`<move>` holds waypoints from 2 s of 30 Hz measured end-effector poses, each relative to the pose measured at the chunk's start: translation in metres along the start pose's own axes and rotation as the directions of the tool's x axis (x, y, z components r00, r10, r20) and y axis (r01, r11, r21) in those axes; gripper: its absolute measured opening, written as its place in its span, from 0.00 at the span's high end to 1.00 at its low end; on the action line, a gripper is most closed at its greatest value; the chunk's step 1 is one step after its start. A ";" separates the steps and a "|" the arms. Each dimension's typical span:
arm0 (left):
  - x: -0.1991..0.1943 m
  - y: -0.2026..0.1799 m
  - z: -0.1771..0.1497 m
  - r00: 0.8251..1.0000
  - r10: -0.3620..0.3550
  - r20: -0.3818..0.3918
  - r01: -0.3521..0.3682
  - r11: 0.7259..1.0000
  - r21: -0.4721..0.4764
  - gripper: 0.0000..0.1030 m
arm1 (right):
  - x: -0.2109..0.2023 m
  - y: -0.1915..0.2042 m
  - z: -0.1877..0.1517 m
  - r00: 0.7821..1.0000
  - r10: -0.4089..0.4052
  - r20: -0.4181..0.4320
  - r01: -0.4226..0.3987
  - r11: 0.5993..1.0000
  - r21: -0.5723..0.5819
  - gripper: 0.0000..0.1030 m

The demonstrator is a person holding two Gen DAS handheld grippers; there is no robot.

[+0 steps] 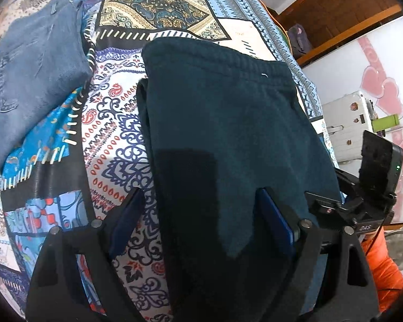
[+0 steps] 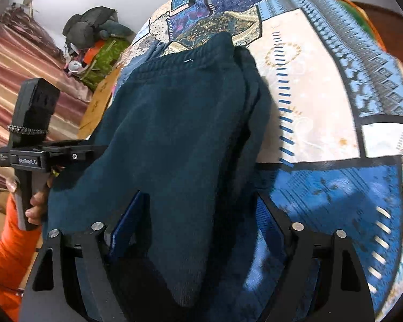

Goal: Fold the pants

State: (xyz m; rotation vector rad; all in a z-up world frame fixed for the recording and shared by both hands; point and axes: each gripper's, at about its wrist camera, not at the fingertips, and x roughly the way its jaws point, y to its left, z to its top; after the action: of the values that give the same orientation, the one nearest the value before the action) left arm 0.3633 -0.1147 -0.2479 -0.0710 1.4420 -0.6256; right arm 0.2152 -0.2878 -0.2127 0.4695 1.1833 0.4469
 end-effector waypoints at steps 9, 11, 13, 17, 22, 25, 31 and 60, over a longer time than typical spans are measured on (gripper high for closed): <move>0.001 -0.008 0.000 0.997 -0.083 -0.005 0.083 0.996 0.022 0.40 | -0.004 0.018 0.006 0.998 -0.055 0.003 0.055 0.995 -0.089 0.70; -0.006 -0.011 -0.001 0.997 -0.075 0.010 0.075 0.996 0.039 0.49 | -0.007 0.025 0.008 0.997 -0.079 0.011 0.079 0.989 -0.122 0.74; -0.016 -0.014 -0.003 0.997 -0.069 0.028 0.067 0.996 0.054 0.54 | -0.009 0.036 0.010 0.993 -0.112 0.030 0.115 0.979 -0.169 0.75; -0.043 -0.023 -0.010 0.994 -0.043 0.096 0.033 0.995 0.098 0.57 | -0.017 0.057 0.019 0.988 -0.134 0.078 0.149 0.960 -0.238 0.76; -0.090 -0.026 -0.015 0.971 -0.010 0.241 -0.022 0.991 0.130 0.58 | -0.030 0.078 0.039 0.980 -0.097 0.174 0.144 0.950 -0.278 0.77; -0.124 -0.022 -0.015 0.942 0.012 0.335 -0.060 0.989 0.133 0.59 | -0.037 0.099 0.059 0.968 -0.064 0.241 0.140 0.940 -0.312 0.77; -0.183 0.000 -0.005 0.868 0.053 0.493 -0.107 0.991 0.081 0.59 | -0.036 0.143 0.102 0.944 0.008 0.330 0.124 0.917 -0.378 0.77; -0.096 0.273 0.146 0.877 0.277 0.393 -0.144 0.931 -0.335 0.59 | 0.228 0.174 0.266 0.990 -0.113 0.084 0.135 0.925 -0.355 0.78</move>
State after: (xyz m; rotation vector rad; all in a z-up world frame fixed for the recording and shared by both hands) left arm 0.5966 0.1096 -0.2513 -0.2688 1.0742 -0.1844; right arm 0.5235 -0.0475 -0.2078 0.0891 1.0349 0.5230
